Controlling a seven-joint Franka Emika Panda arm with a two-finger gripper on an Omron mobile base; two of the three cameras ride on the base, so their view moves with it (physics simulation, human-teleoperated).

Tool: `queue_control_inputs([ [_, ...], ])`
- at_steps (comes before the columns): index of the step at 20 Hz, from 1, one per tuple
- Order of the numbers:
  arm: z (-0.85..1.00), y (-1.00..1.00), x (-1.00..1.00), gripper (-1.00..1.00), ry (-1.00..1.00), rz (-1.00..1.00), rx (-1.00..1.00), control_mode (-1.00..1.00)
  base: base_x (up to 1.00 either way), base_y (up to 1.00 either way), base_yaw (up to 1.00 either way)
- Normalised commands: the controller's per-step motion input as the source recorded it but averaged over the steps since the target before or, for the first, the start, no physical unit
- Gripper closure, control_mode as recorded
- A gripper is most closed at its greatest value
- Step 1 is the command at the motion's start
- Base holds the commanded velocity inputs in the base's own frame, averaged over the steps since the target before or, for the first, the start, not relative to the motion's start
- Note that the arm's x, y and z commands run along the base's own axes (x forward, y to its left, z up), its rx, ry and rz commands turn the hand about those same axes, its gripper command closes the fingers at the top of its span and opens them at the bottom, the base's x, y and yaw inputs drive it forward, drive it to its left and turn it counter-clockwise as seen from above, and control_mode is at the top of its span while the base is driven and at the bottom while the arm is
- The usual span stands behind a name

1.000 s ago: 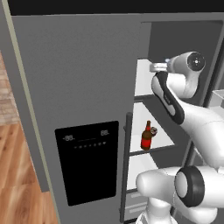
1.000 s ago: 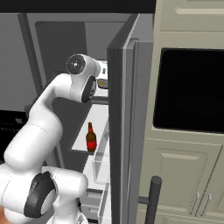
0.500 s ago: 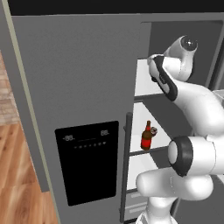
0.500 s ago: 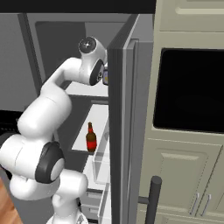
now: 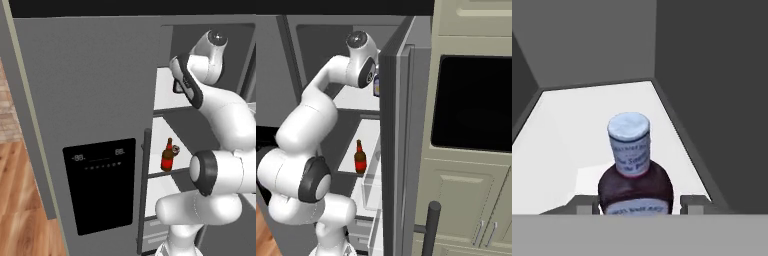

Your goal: Place the mayonnaise and condiment bottle from the counter to the top shelf of the fridge. If the existing items in the fridge are on the top shelf, move them to other shelves.

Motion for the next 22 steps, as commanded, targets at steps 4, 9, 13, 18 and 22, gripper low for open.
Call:
queue_control_inputs([
  [4,0.05,0.00,-0.21,-1.00,-0.22,0.00,-0.05,-1.00,0.00,0.00,0.00],
  [9,0.29,0.13,-0.70,-1.00,-0.43,0.00,-0.12,-1.00,0.00,0.00,0.00],
  [13,0.77,0.33,-1.00,-1.00,-0.27,0.00,-0.02,-1.00,0.00,0.00,0.00],
  [18,0.60,0.46,-1.00,-1.00,-0.03,0.00,0.00,-1.00,0.00,0.00,0.00],
  [22,0.04,0.34,-1.00,-1.00,0.00,-0.02,0.04,-1.00,0.00,0.00,0.00],
])
